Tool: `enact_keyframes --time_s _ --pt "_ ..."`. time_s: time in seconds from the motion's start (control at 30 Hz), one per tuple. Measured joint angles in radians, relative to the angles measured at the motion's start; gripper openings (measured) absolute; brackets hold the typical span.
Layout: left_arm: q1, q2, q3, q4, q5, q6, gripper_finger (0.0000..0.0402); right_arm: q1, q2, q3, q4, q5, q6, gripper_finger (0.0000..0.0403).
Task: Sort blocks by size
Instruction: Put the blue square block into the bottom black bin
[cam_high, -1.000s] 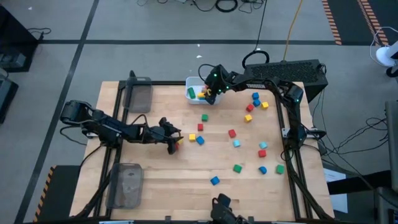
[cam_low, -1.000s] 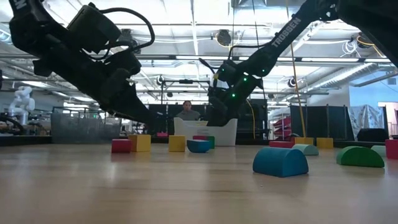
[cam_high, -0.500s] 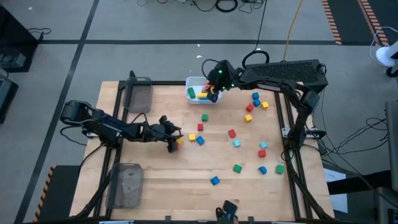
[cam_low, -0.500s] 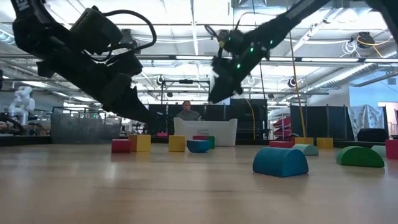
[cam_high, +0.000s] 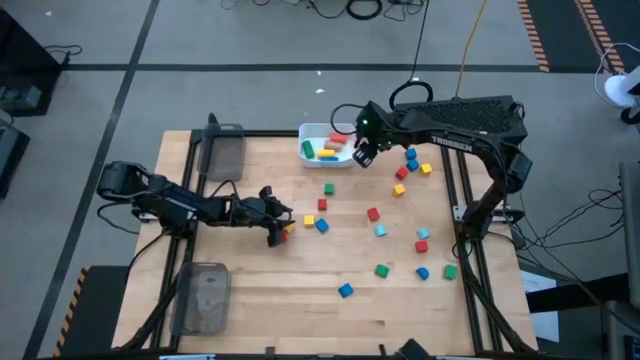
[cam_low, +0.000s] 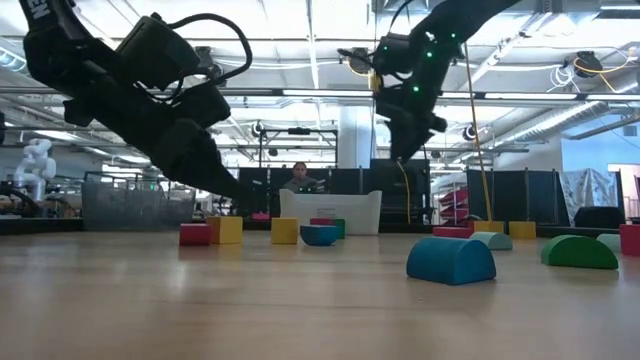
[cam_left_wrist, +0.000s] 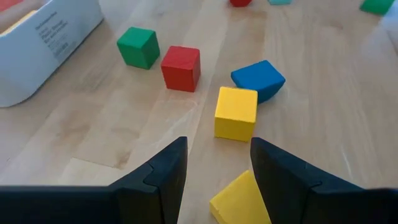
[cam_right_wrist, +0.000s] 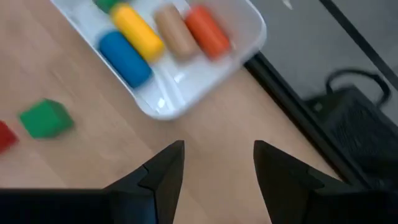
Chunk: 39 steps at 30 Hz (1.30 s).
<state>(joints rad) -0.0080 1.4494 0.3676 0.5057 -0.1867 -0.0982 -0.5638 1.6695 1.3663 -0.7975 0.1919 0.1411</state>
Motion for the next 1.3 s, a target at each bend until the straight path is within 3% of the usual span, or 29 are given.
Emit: enact_keyframes --time_s 0.47,0.67,0.87,0.97,1.13,1.3 --pt "-0.055 0.000 0.000 -0.006 0.003 -0.080 0.0177 -0.111 -0.002 0.000 -0.245 0.017 0.101 0.0179" --pt "-0.080 0.000 0.000 -0.033 0.001 -0.114 0.0177 -0.201 -0.002 -0.004 -0.282 0.014 0.063 0.0209" --pt "-0.086 0.000 0.000 -0.047 -0.001 -0.132 0.0177 -0.293 -0.002 -0.088 -0.252 0.009 0.056 0.0247" --pt "-0.086 0.000 0.000 -0.047 -0.010 -0.132 0.0177 -0.345 -0.002 -0.165 -0.185 -0.060 0.048 0.0258" --pt "-0.086 0.000 0.000 -0.045 -0.063 -0.132 0.0177 -0.400 -0.002 -0.280 -0.028 -0.176 0.024 0.0262" --pt "-0.085 0.000 0.000 -0.042 -0.099 -0.101 0.0177 -0.422 -0.002 -0.355 0.082 -0.186 0.021 0.0263"
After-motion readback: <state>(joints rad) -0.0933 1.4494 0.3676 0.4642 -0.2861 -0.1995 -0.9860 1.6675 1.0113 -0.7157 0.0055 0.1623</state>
